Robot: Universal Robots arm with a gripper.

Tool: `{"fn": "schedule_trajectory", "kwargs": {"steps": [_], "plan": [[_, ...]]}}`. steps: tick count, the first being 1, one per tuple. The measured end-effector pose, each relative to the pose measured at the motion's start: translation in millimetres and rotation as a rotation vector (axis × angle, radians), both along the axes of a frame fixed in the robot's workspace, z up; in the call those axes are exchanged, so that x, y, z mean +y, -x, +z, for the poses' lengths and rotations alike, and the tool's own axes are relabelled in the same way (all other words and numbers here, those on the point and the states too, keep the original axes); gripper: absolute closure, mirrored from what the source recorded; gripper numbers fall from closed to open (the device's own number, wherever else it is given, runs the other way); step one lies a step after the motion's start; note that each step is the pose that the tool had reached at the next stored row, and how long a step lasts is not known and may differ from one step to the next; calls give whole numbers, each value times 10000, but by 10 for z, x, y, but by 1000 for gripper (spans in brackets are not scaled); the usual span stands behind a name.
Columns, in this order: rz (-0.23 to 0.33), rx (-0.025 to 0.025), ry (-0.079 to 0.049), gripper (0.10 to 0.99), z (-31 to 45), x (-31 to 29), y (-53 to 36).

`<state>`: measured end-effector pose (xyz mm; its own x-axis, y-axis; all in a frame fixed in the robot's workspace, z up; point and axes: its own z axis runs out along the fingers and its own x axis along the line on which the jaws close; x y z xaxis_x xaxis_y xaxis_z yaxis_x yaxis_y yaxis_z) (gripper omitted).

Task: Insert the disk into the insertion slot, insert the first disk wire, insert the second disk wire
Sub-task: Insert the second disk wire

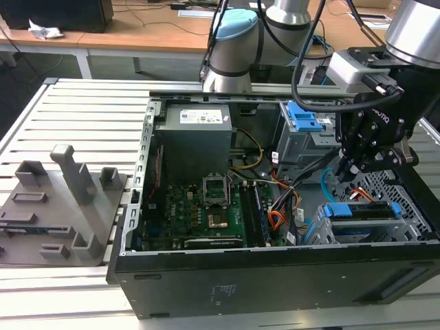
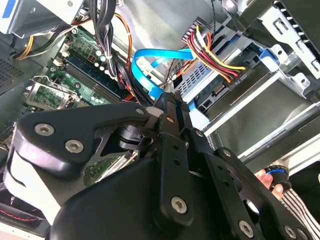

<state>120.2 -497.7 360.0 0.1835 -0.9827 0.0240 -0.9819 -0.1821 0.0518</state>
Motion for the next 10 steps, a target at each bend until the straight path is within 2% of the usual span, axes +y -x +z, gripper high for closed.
{"fn": "schedule_trajectory", "kwargs": {"steps": [4,6,10], "plan": [[4,0,-1,922,0,-1,0],[6,0,0,922,0,-28,0],[11,0,0,922,0,-190,0]]}}
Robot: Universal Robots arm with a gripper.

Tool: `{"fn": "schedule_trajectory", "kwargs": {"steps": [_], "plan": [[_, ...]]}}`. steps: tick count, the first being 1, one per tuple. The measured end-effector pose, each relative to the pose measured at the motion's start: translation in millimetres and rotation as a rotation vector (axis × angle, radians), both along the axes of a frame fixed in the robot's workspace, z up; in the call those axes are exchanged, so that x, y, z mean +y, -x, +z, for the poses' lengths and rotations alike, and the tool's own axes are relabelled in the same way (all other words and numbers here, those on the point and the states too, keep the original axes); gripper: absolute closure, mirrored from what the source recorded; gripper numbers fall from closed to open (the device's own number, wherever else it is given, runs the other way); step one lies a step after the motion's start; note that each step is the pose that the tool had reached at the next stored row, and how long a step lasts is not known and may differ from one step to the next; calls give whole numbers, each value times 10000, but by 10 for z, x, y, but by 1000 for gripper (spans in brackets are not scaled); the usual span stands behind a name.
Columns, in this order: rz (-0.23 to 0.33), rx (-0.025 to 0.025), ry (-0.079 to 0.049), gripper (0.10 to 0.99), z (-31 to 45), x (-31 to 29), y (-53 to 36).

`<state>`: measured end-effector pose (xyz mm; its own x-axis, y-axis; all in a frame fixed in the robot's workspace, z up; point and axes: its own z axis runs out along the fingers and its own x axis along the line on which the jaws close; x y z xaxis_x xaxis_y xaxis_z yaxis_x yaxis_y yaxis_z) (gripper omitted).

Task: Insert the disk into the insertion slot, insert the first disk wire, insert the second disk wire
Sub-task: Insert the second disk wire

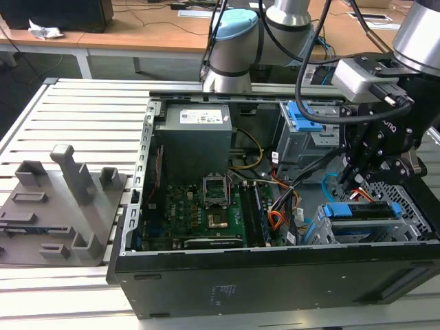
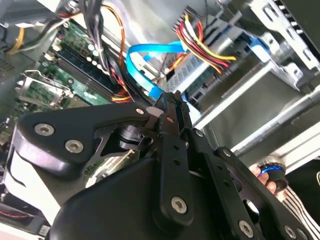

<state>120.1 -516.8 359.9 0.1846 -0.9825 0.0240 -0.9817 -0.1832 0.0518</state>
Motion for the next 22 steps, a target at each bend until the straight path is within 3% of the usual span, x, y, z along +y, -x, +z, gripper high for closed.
{"fn": "schedule_trajectory", "kwargs": {"steps": [3,6,10,13,22], "plan": [[3,0,0,922,-1,-122,0],[-299,0,0,922,-2,-124,-2],[-1896,0,0,922,-4,-124,-2],[-2575,0,0,922,-5,-124,-2],[-2676,0,-1,922,-16,-124,-41]]}}
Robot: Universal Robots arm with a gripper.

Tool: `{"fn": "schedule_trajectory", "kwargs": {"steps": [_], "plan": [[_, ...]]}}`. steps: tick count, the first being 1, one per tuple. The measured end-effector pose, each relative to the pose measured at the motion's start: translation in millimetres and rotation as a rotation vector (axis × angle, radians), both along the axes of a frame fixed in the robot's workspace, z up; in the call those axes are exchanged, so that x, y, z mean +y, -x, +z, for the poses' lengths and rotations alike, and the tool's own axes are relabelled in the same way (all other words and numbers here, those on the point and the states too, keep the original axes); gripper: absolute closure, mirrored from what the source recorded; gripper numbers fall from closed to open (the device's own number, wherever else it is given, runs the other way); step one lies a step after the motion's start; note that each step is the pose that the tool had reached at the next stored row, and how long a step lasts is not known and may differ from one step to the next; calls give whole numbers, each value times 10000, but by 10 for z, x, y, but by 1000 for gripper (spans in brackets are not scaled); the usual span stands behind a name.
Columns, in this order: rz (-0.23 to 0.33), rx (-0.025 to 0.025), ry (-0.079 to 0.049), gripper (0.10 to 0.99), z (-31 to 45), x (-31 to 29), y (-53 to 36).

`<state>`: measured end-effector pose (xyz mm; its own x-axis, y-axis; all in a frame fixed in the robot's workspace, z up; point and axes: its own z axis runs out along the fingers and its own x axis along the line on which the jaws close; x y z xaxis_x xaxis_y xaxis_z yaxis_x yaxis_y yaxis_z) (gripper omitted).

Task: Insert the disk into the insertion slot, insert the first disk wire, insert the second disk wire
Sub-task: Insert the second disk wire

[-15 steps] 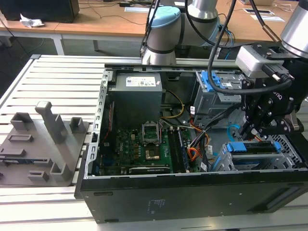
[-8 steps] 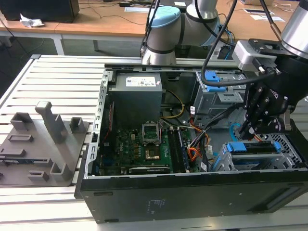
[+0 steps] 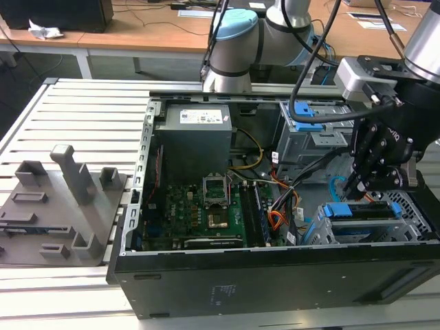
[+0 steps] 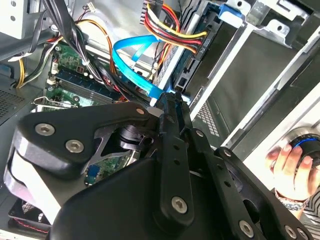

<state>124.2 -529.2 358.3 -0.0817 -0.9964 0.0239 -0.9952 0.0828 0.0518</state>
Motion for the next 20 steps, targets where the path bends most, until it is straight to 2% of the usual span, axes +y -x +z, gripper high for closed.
{"fn": "schedule_trajectory", "kwargs": {"steps": [4,6,8,14,20], "plan": [[0,0,2,922,-50,0,-23],[1,0,4,922,-106,0,-38],[0,1,0,922,-119,0,-61],[0,0,1,922,-135,0,-205],[-1,1,4,922,-149,-1,-251]]}}
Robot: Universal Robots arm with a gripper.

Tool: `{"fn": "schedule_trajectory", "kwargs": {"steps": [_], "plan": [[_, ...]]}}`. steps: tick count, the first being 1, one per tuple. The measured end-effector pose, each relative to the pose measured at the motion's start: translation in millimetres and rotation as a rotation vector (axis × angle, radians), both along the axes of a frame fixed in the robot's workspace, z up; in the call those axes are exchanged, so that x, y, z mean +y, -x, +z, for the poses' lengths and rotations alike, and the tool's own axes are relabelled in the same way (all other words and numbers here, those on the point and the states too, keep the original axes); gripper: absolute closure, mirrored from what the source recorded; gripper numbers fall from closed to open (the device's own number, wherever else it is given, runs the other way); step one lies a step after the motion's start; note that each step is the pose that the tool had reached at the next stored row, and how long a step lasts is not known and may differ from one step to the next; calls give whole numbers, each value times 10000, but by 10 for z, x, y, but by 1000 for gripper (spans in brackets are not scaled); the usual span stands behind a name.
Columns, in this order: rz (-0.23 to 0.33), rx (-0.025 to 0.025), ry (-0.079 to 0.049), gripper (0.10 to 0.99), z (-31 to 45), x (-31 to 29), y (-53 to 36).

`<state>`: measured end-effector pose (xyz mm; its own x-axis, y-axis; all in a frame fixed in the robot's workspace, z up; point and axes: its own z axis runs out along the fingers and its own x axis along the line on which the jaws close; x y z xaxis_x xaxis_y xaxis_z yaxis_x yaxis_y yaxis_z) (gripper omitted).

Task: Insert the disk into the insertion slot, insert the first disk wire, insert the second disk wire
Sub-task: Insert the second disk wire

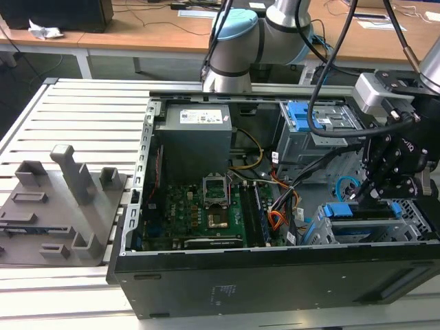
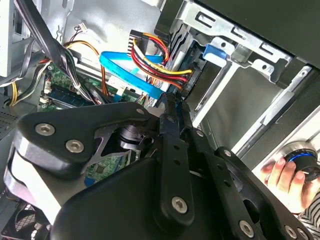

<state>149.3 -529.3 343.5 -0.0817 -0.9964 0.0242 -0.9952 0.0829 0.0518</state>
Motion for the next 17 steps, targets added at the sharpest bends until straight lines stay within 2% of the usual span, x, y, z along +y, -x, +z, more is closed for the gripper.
{"fn": "schedule_trajectory", "kwargs": {"steps": [17], "plan": [[3,0,-2,922,-52,-40,-1]]}}
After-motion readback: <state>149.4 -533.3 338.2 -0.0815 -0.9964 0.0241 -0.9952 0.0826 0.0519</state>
